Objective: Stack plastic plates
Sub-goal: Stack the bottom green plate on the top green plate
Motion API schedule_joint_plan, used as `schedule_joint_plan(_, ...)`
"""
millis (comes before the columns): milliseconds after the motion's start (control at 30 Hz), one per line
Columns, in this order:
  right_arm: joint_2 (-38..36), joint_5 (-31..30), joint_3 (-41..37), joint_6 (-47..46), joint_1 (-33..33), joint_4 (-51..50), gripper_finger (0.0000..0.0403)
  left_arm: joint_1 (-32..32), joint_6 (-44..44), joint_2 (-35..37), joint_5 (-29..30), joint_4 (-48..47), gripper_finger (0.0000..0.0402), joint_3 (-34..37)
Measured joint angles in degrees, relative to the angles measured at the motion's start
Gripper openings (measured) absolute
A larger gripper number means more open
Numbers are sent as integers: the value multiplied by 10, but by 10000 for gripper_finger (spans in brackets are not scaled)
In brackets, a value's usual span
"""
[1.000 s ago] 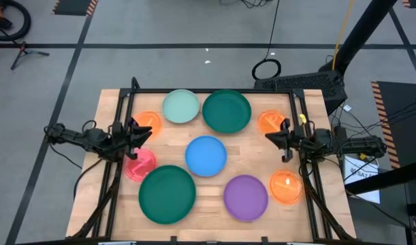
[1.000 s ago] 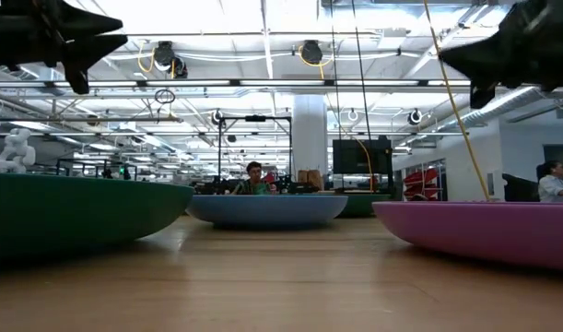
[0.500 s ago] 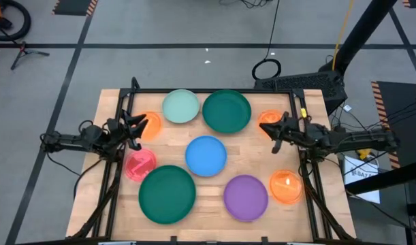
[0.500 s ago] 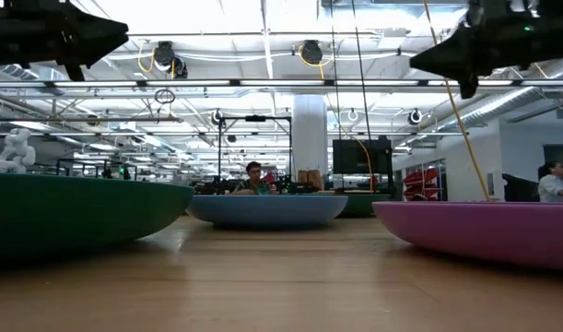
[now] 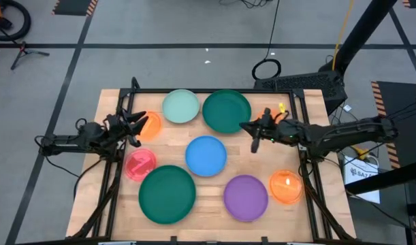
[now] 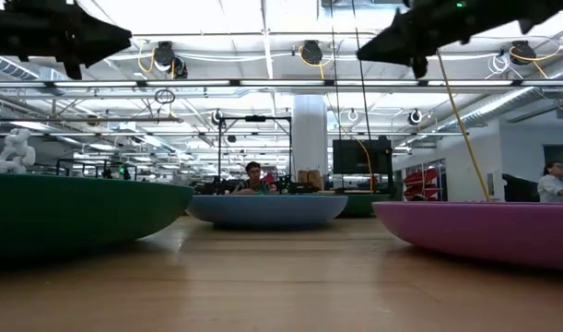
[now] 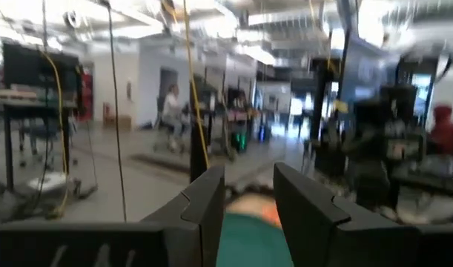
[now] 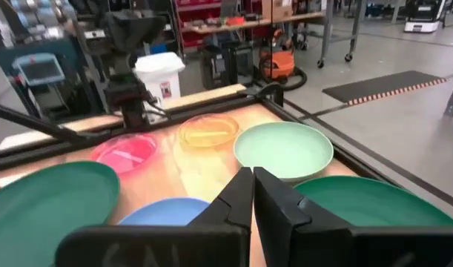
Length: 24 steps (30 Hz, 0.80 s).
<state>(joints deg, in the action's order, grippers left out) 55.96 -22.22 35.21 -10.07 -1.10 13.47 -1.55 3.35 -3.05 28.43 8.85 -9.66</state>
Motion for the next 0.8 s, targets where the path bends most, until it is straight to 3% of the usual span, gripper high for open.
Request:
schedule_joint_plan(233,95,7,66,0,0,0,9,0,-20,0,0,-44,122,-17)
schedule_joint_plan(500,221,135,170,49,0,28,9,0,-18,0,0,-44,122,-17)
schedule_joint_plan(800,361,135,298,52,1,26,9,0,-33,0,0,-42,122,-17)
